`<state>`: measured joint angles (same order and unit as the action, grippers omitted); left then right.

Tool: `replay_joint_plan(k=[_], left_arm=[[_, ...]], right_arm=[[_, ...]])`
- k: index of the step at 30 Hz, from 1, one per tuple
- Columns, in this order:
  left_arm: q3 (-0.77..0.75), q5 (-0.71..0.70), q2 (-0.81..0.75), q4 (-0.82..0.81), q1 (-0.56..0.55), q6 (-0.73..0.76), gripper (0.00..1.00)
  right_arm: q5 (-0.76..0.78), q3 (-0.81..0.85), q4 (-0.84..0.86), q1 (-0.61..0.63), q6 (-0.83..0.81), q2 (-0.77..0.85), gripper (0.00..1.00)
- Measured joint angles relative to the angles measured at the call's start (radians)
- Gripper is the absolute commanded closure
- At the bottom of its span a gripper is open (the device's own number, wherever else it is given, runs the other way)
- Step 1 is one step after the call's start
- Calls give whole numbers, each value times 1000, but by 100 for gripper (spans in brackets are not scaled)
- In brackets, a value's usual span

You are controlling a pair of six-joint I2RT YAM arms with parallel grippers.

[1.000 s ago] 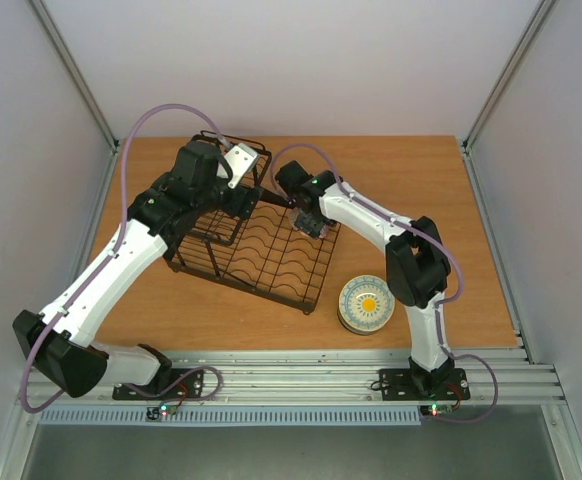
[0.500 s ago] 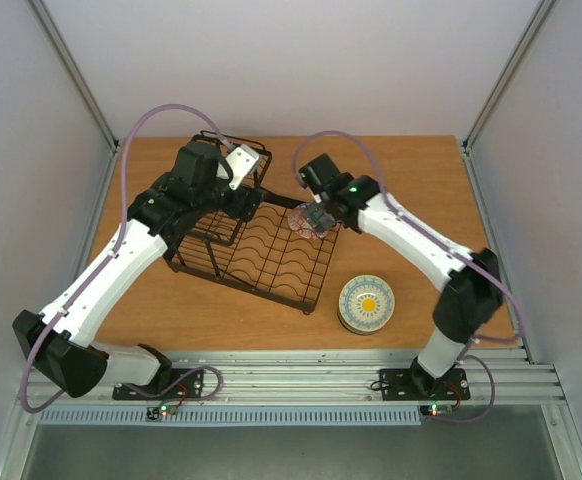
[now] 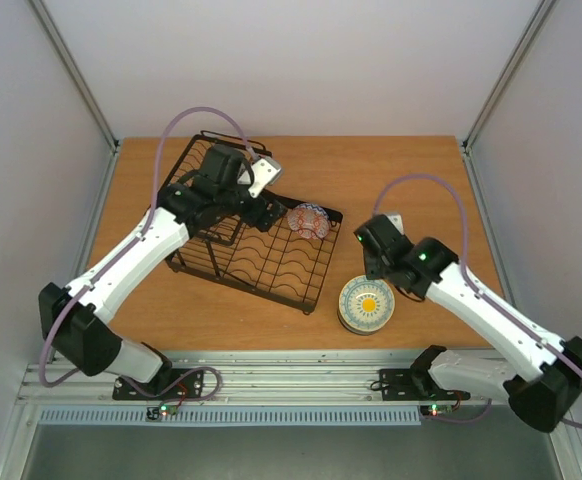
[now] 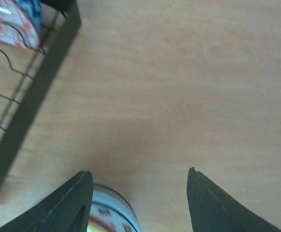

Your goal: Load the bowls into the dish rack

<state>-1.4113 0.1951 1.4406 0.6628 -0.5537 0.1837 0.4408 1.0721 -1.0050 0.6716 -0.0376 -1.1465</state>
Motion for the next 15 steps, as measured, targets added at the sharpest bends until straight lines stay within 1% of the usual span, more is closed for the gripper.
replay_joint_plan(k=[2,5,11,12,15], left_arm=[[-6,7,19,-2,-16,2,7],[-16,9,35,3,-43,3,7],[-31,10,76,27,-95,7,7],[-35,10,85,29,-100,7,9],[-45,15,106,43,-113,8,19]], right_arm=[[17,-52,-47,15,69,64,51],[37,-85,-108,32,143,145,55],[63,-95,-180,71,226,222,62],[63,-96,-187,82,233,224,62],[66,-97,-203,118,256,216,63]])
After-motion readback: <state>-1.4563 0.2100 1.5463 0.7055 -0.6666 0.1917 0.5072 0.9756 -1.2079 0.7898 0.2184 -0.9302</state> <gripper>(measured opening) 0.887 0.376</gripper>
